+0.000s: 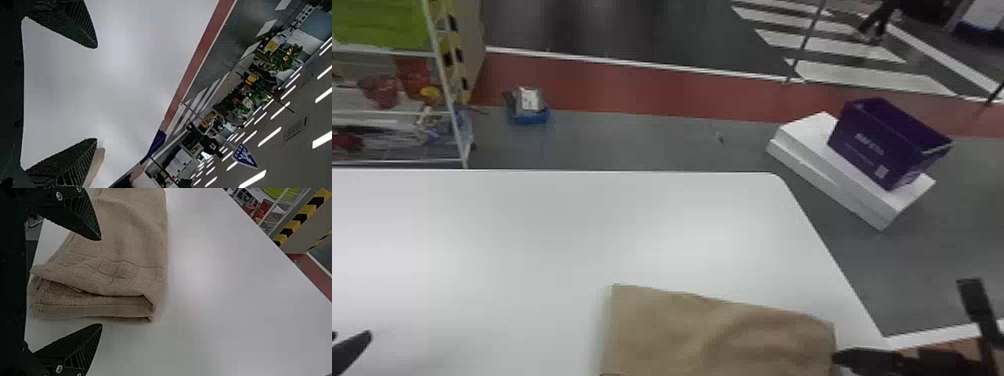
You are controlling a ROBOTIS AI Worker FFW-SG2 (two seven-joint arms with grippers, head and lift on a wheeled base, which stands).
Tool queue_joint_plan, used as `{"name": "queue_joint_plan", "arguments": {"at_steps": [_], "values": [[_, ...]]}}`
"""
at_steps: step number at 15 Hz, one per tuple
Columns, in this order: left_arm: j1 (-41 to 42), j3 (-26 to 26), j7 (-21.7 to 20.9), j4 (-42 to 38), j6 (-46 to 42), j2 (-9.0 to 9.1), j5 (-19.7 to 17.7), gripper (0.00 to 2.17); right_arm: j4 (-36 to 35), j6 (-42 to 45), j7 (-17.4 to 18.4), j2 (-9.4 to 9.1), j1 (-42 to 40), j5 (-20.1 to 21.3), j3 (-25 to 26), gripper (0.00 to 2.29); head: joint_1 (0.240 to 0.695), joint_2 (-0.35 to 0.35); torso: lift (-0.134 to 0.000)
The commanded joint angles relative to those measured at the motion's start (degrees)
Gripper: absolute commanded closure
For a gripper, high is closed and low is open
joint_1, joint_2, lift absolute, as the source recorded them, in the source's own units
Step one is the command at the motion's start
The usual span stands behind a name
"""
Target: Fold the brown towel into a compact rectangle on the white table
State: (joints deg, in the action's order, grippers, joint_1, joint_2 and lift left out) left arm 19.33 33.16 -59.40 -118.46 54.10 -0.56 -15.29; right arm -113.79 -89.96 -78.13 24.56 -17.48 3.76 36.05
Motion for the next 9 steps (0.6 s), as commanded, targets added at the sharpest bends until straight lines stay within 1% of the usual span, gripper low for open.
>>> {"name": "queue_joint_plan", "arguments": {"at_steps": [1, 5, 7, 9], "values": [[0.18, 0.33, -0.10, -0.19, 0.00, -0.05, 0.00, 0.03, 2.87, -0.12, -0.19, -0.30, 0.52, 1.86, -3.35, 0.13, 0.695, -0.240, -0.124], [0.27, 1.65, -0.37, -0.01, -0.18, -0.14, 0.00, 0.03, 2.52, -0.12, -0.19, 0.05, -0.53, 1.69, -3.70, 0.16, 0.695, -0.211, -0.124], [0.27, 1.56, -0.37, -0.01, -0.18, -0.05, 0.00, 0.03, 2.43, -0.12, -0.19, -0.13, -0.80, 1.34, -4.49, 0.32, 0.695, -0.204, -0.124], [0.18, 1.47, -0.37, -0.01, -0.18, -0.05, 0.00, 0.03, 2.52, -0.12, -0.19, -0.13, -0.62, 2.22, -6.08, 0.51, 0.695, -0.194, -0.124]]}}
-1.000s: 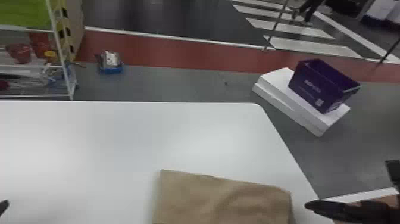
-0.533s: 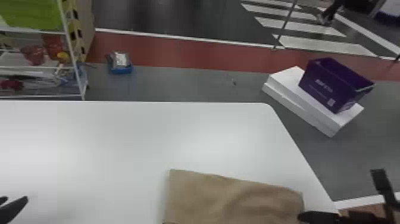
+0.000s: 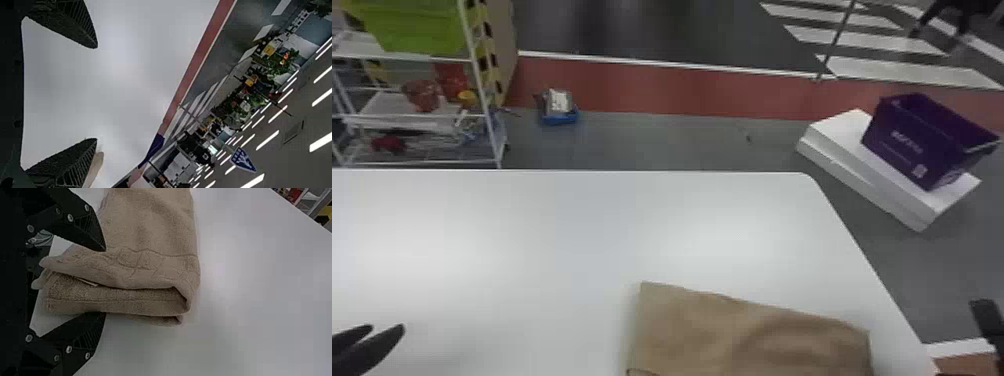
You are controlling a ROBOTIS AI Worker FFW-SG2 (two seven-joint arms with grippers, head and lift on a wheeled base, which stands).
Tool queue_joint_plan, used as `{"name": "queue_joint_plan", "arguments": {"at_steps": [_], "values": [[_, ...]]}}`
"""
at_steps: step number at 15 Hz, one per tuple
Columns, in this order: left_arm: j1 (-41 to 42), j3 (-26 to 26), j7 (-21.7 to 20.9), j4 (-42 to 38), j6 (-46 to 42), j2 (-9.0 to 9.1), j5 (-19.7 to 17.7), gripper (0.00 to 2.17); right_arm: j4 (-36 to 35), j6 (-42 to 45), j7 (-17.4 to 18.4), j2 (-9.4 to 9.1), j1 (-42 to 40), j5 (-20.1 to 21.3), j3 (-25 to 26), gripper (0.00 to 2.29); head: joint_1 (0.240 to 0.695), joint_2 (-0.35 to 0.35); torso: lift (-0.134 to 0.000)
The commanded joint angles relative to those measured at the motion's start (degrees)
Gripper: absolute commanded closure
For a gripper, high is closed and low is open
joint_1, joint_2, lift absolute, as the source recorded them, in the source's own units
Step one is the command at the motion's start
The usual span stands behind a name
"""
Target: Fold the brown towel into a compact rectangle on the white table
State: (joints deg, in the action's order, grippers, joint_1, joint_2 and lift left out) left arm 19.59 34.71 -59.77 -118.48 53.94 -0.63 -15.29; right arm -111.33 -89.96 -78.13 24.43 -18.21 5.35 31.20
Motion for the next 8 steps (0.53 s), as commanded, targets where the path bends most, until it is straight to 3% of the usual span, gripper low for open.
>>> {"name": "queue_joint_plan", "arguments": {"at_steps": [1, 2, 4, 5, 6, 7, 8], "values": [[-0.07, 0.01, 0.00, 0.09, -0.02, -0.07, 0.00, 0.03, 0.06, -0.12, -0.19, 0.00, 0.37, 1.33, -2.02, 0.53, 0.695, -0.189, -0.124], [-0.07, 0.01, 0.00, 0.18, -0.02, -0.07, 0.00, 0.03, 0.06, -0.12, -0.19, -0.09, 0.81, 2.12, -2.81, 0.56, 0.695, -0.185, -0.124], [-0.07, 0.10, 0.00, 0.18, -0.02, -0.07, 0.00, 0.03, 0.50, -0.12, -0.19, -0.26, 2.12, 2.21, -3.34, 0.90, 0.695, -0.171, -0.124], [-0.07, 0.10, 0.00, 0.18, -0.02, -0.07, 0.00, 0.03, 0.50, -0.12, -0.19, -0.26, 2.74, 1.95, -2.90, 0.94, 0.695, -0.166, -0.124], [-0.07, 0.10, -0.09, 0.18, -0.02, -0.07, 0.00, 0.03, 0.77, -0.12, -0.19, -0.35, 3.62, 1.24, -1.58, 1.03, 0.695, -0.162, -0.124], [-0.07, 0.10, -0.09, 0.18, -0.02, -0.07, 0.00, 0.03, 1.38, -0.12, -0.19, -0.26, 4.94, 0.01, 0.62, 1.26, 0.695, -0.160, -0.124], [-0.07, 0.10, -0.09, 0.18, -0.02, -0.07, 0.00, 0.03, 2.26, -0.12, -0.19, -0.26, 6.08, -2.09, 3.26, 1.26, 0.695, -0.160, -0.124]]}}
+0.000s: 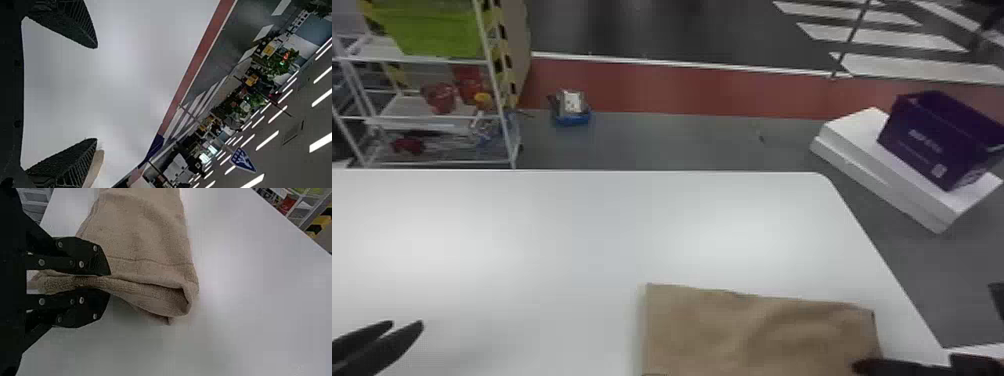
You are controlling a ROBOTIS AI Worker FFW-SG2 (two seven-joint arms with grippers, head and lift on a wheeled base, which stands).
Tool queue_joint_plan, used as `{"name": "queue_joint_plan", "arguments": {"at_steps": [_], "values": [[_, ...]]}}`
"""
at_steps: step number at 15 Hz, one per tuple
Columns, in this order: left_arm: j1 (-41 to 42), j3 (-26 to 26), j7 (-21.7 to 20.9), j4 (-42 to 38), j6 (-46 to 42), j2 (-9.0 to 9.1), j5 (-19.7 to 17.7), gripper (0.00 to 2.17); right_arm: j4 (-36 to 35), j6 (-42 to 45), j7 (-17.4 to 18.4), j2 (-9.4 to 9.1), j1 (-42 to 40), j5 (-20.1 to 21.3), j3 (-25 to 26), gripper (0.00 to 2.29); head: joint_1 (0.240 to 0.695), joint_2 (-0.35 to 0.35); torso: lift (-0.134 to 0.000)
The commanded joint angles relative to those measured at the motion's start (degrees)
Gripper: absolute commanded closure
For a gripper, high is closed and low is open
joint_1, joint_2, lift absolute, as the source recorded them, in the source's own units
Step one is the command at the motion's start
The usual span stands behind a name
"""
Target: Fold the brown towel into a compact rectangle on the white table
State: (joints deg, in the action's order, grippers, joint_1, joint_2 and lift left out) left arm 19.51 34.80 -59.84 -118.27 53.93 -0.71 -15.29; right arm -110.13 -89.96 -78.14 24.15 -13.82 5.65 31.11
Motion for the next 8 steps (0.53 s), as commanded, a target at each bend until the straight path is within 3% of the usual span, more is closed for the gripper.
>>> {"name": "queue_joint_plan", "arguments": {"at_steps": [1, 4, 8], "values": [[0.00, -0.09, -0.01, -0.12, 0.00, -0.08, 0.00, 0.03, 1.67, -0.12, -0.19, 0.54, 2.48, -3.45, 4.84, 1.26, 0.695, -0.174, -0.124], [-0.17, -0.44, -0.01, -0.21, 0.00, -0.17, 0.09, 0.03, 1.59, -0.12, -0.19, 1.77, 4.59, -6.79, 7.74, 1.26, 0.695, -0.207, -0.124], [-0.17, -0.70, -0.10, -0.38, 0.18, -0.08, 0.18, 0.03, -1.05, -0.12, -0.19, 0.54, 11.89, -5.12, -1.75, 1.26, 0.695, -0.198, -0.124]]}}
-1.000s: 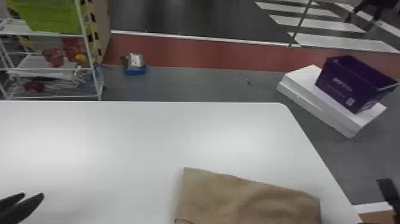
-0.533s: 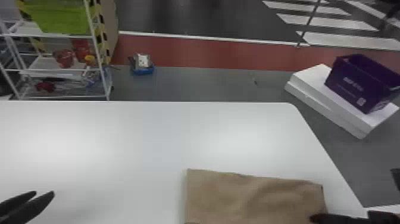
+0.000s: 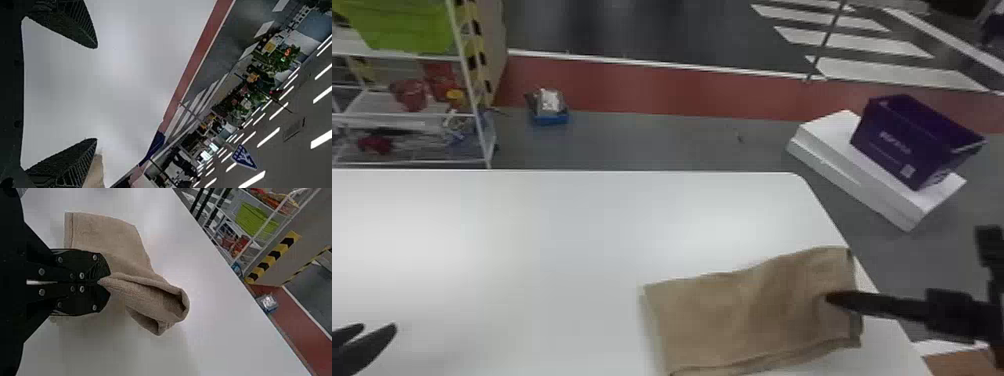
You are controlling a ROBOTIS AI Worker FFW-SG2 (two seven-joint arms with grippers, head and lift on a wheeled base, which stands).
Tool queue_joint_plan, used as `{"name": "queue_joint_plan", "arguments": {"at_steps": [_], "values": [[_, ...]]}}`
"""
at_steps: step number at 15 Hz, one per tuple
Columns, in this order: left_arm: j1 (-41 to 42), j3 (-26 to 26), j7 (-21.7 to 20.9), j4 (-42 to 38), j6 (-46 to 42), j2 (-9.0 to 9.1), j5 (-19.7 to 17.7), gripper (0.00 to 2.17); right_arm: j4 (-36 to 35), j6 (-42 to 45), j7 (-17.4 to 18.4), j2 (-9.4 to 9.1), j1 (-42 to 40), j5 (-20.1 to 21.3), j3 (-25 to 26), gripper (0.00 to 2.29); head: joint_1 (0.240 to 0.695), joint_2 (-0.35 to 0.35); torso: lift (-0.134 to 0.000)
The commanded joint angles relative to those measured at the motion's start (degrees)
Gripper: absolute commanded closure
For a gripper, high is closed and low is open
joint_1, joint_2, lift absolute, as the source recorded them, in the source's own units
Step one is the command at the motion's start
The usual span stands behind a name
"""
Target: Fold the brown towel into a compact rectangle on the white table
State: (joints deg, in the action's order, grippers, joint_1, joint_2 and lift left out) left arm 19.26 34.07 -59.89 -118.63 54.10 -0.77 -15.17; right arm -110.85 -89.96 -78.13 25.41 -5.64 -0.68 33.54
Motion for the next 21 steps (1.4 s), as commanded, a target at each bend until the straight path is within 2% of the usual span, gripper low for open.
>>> {"name": "queue_joint_plan", "arguments": {"at_steps": [1, 3, 6, 8, 10, 12, 13, 14, 15, 18, 21], "values": [[0.08, 0.12, -0.31, -0.02, 0.01, -0.02, 0.06, 0.03, -0.25, -0.12, -0.19, -1.42, 6.25, 2.62, -7.00, 1.26, 0.695, -0.179, -0.124], [0.43, 0.74, -0.58, -0.02, 0.01, -0.02, 0.06, 0.03, 0.02, -0.12, -0.19, -3.26, 10.56, 5.16, -14.11, 1.26, 0.695, -0.104, -0.124], [0.61, 1.79, -1.02, -0.02, 0.01, 0.24, -0.12, 0.03, -0.95, -0.12, -0.19, -4.93, 11.61, 9.38, -25.45, 1.26, 0.695, -0.016, -0.124], [0.70, 2.15, -1.02, 0.16, 0.01, 0.24, -0.12, 0.03, -1.57, -0.12, -0.19, -5.28, 10.91, 11.32, -30.73, 1.26, 0.695, 0.074, -0.124], [0.61, 2.06, -1.02, 0.25, -0.17, 0.24, -0.12, 0.03, -1.30, -0.12, -0.19, -6.43, 10.82, 14.13, -34.59, 1.26, 0.695, 0.124, -0.124], [0.52, 1.79, -1.02, 0.25, -0.17, 0.24, -0.12, 0.03, -0.86, -0.12, -0.19, -6.51, 11.00, 14.83, -37.76, 1.24, 0.695, 0.154, -0.124], [0.52, 1.79, -1.02, 0.25, -0.17, 0.33, -0.12, 0.03, -0.86, -0.12, -0.19, -6.43, 10.73, 15.18, -38.64, 0.83, 0.695, 0.177, -0.124], [0.61, 1.88, -1.02, 0.42, -0.17, 0.24, -0.12, 0.03, -1.04, -0.12, -0.19, -6.43, 10.56, 15.27, -39.08, 0.22, 0.695, 0.186, -0.124], [0.61, 1.97, -1.02, 0.68, -0.17, 0.24, -0.12, 0.03, -1.57, -0.12, -0.19, -6.43, 10.21, 15.10, -39.08, 0.00, 0.695, 0.193, -0.124], [0.61, 2.06, -1.02, 0.68, -0.17, 0.33, -0.12, 0.03, -5.96, -0.12, -0.19, -6.34, 8.01, 13.60, -36.44, 0.03, 0.695, 0.210, -0.124], [0.52, 1.97, -0.93, 0.77, -0.17, 0.24, -0.12, 0.03, -13.08, -0.12, -0.19, -6.43, 5.11, 8.42, -30.73, 0.07, 0.695, 0.209, -0.124]]}}
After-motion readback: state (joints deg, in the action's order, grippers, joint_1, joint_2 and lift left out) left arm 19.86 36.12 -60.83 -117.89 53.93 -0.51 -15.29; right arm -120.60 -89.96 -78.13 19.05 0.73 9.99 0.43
